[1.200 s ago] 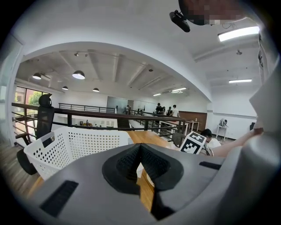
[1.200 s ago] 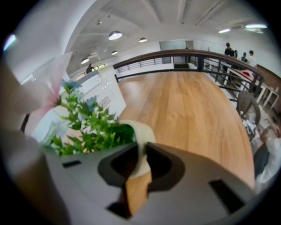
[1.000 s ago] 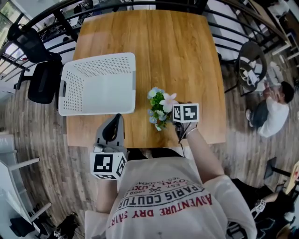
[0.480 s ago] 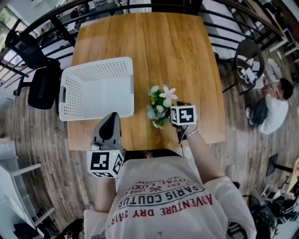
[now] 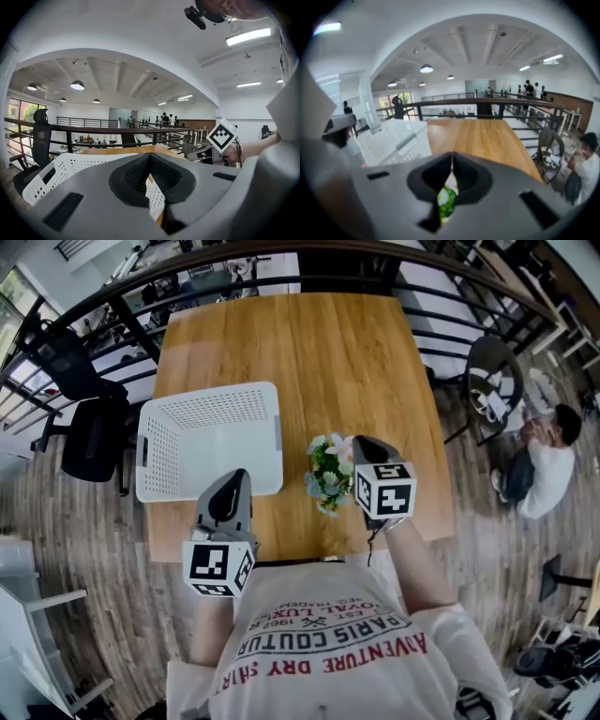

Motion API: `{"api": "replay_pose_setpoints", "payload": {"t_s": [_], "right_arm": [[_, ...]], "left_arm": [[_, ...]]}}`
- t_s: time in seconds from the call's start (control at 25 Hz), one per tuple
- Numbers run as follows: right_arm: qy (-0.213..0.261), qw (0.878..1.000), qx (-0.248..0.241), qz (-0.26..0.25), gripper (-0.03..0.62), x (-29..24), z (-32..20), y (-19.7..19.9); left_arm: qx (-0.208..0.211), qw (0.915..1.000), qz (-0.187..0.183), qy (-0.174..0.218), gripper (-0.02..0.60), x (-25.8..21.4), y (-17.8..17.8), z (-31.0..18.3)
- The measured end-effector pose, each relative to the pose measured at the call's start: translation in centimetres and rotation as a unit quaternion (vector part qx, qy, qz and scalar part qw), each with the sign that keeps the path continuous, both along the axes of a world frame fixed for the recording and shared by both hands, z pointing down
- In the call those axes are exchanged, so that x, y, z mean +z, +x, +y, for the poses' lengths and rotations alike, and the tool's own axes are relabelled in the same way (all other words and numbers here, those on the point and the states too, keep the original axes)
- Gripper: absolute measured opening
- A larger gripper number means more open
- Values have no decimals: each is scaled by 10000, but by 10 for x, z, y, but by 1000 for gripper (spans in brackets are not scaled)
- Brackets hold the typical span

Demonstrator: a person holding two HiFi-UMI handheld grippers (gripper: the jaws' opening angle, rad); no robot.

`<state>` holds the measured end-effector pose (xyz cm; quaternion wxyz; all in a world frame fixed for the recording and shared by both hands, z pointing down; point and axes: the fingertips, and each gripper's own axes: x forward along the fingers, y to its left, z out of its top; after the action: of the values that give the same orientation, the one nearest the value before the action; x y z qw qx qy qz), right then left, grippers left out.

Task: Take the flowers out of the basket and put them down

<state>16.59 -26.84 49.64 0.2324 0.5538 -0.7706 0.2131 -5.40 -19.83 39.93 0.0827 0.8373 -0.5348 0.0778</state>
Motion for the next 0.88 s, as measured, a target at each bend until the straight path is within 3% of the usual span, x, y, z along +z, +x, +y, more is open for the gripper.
{"api": "replay_pose_setpoints", "payload": {"t_s": [0.12,0.24,0.48,0.64,0.88], "right_arm": [[849,9962,-187,-109,29,-45,-4,-24],[1728,9842,-394,-39,28,-87,-3,-46],[2770,9581,-689,-240,28,-132,9,-86],[3150,9433,-968,-395,28,-145,22,-107],[3127,9406,-1240,-459,28,-139,34,-125]], "left_arm": [[90,9998,-61,135,25,-12,-11,-6],[141,9995,-102,261,25,-25,-22,-13],[132,9990,-103,426,26,-37,-47,-23],[93,9988,-43,483,25,-39,-59,-24],[23,9987,88,504,25,-39,-68,-24]]}}
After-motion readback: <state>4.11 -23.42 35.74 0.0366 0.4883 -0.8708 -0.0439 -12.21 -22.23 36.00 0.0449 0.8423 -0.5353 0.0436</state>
